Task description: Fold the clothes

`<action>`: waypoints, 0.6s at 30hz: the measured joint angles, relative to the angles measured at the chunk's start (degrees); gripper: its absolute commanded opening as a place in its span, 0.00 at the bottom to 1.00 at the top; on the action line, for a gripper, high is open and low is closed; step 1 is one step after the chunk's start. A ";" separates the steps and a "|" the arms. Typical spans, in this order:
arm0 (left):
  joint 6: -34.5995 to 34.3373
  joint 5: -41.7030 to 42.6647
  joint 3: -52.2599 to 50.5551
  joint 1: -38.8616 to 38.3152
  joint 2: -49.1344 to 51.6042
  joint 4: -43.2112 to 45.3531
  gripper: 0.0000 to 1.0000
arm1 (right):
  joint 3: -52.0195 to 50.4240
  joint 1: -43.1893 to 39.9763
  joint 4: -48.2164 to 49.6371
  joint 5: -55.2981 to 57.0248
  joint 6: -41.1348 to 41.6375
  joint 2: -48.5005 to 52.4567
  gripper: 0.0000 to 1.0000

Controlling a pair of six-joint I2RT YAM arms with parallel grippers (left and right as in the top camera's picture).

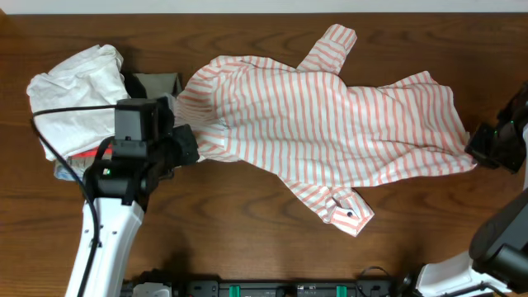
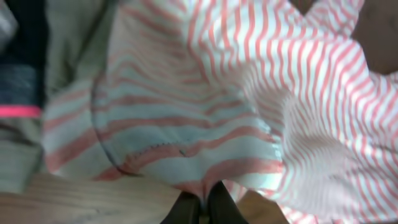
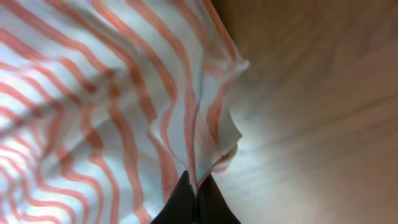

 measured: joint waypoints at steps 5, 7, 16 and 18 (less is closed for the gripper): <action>0.26 -4.83 -0.02 0.00 1.51 5.81 0.06 | 0.00 0.00 4.72 -2.91 -0.20 -1.03 0.01; 0.26 -5.92 -0.02 0.00 2.99 9.14 0.06 | 0.00 0.02 7.23 -4.13 -0.20 -1.03 0.01; 0.35 -9.92 0.00 0.00 14.36 22.25 0.06 | 0.00 0.02 17.81 -6.99 1.49 -1.03 0.01; 0.42 -10.27 0.00 0.00 16.92 23.61 0.06 | 0.00 0.02 18.88 -7.28 2.16 -1.01 0.01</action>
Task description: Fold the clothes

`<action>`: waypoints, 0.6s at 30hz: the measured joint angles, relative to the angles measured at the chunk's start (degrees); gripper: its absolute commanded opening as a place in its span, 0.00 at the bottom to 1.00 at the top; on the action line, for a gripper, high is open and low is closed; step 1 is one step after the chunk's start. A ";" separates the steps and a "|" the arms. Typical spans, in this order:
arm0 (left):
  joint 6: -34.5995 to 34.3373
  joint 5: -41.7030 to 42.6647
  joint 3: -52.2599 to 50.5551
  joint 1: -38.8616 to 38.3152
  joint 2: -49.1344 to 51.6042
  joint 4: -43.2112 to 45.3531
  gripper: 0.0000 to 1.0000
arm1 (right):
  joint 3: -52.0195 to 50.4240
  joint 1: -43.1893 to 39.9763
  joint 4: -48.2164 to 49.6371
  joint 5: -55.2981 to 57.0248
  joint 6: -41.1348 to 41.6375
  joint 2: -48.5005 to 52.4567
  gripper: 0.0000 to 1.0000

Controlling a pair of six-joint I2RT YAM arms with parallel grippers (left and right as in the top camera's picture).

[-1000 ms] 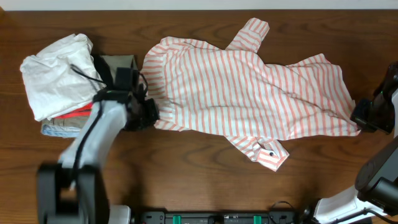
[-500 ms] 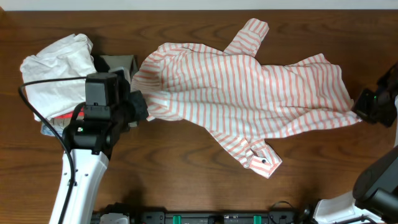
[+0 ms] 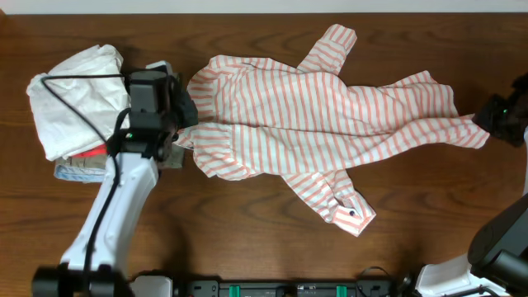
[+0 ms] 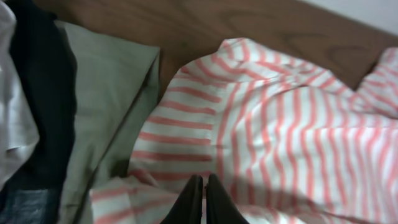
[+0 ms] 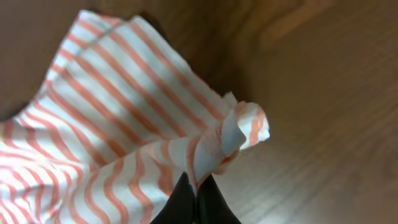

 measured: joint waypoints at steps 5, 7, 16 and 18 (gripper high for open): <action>-0.02 2.93 -0.02 0.00 2.38 -3.69 0.06 | 0.00 0.17 0.00 -0.50 0.81 1.01 0.01; -0.24 5.53 -0.04 0.00 1.79 -8.00 0.17 | 0.00 0.17 -0.11 -0.52 0.85 1.60 0.01; -1.66 9.97 -0.09 0.00 -4.87 -26.32 0.45 | 0.00 0.17 -1.90 -0.52 1.14 2.12 0.01; -1.66 10.16 -0.17 0.00 -4.94 -26.60 0.49 | 0.00 0.17 -2.62 -0.55 1.25 2.12 0.01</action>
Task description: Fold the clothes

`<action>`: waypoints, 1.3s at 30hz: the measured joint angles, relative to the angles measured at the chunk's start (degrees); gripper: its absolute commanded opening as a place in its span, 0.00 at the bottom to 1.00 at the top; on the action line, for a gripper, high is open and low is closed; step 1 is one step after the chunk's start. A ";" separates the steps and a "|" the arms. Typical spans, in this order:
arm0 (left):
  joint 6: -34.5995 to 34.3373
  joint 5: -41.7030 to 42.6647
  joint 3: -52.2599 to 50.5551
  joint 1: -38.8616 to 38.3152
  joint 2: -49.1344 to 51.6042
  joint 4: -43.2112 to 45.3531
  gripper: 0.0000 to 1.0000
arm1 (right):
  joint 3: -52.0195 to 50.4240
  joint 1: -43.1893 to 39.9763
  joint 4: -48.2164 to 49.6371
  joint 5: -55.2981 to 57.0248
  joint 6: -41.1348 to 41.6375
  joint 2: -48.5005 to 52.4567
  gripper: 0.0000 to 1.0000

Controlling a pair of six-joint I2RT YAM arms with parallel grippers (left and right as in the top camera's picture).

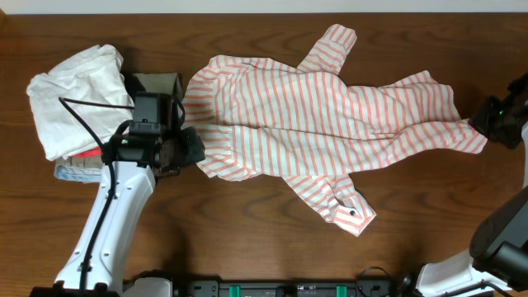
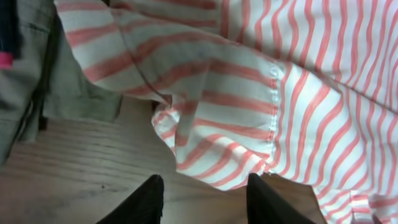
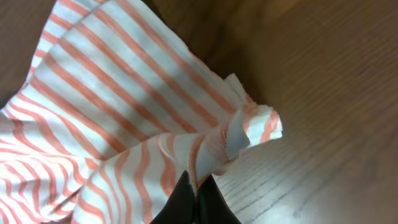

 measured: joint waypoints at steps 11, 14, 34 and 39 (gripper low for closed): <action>-0.04 0.07 -7.26 0.00 5.57 11.56 0.50 | 0.00 0.00 -2.01 0.02 0.17 0.00 0.01; -0.07 0.46 -7.37 0.00 8.90 14.27 0.49 | 0.00 0.00 -2.38 0.02 0.15 0.00 0.01; -0.07 4.39 -7.32 0.00 -9.25 19.39 0.06 | 0.00 0.00 -2.93 0.02 0.13 0.00 0.01; -0.07 -0.15 -7.30 0.00 -12.76 19.98 0.06 | 0.00 0.00 -2.08 0.00 0.13 0.00 0.01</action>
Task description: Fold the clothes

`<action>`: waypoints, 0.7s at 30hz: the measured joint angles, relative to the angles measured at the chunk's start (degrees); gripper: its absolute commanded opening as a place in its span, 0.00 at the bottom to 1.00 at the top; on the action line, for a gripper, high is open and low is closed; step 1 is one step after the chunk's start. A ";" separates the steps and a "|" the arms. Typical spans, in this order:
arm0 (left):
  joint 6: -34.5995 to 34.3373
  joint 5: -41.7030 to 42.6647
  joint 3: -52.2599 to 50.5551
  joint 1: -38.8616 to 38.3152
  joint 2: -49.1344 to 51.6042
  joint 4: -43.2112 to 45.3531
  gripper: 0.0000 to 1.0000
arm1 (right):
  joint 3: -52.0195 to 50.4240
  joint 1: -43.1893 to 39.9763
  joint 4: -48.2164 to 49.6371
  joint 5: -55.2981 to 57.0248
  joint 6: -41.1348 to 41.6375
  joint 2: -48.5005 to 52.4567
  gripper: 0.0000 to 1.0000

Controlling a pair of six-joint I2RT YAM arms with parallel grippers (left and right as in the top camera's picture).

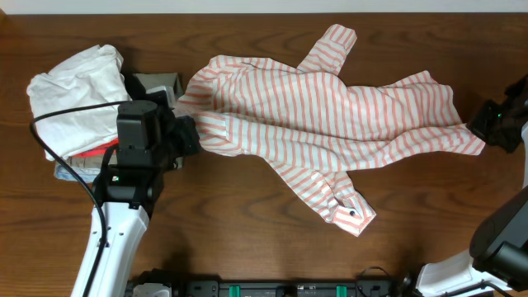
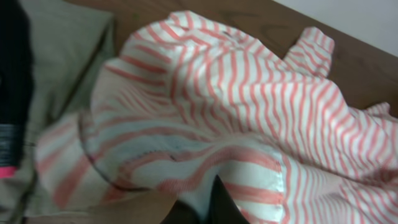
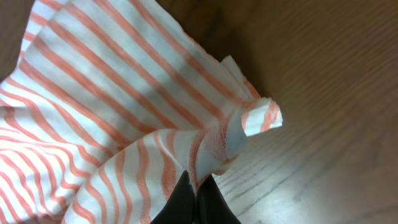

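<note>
A pink-and-white striped shirt lies spread across the middle of the wooden table. One sleeve points to the far edge, and the other sleeve points to the near edge. At the shirt's left end my left gripper is shut on the folded fabric edge; in the wrist view the shirt bunches above the pinched jaws of the left gripper. My right gripper is shut on the shirt's right corner, lifted slightly off the wood.
A pile of other clothes sits at the left: a crumpled white garment, an olive piece and something dark under them, right beside my left arm. A black fixture lines the table's front edge.
My left gripper was open over the shirt's left edge; now it is shut on that edge. The rounded lower-left bulge of cloth has drawn in. The right gripper holds its corner as before.
Both grippers held opposite ends of the shirt. The left then stood farther back near the pile, with the shirt stretched longer between them. Then the left was open and off the cloth. Now it grips the left edge again, while the right has kept its corner throughout.
</note>
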 measured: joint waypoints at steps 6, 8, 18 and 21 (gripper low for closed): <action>0.00 -4.46 0.00 0.00 2.45 5.46 0.06 | 0.00 0.00 5.90 -0.20 0.26 0.00 0.01; -0.02 -5.53 0.02 0.02 3.98 8.85 0.06 | 0.00 0.02 8.37 -0.33 0.90 0.00 0.01; 0.02 -6.05 0.07 0.07 17.35 18.93 0.06 | 0.00 0.42 14.21 -3.17 4.39 0.00 0.01; 0.00 -3.87 0.07 0.07 19.37 18.95 0.09 | 0.00 0.74 14.21 -3.45 4.79 0.00 0.01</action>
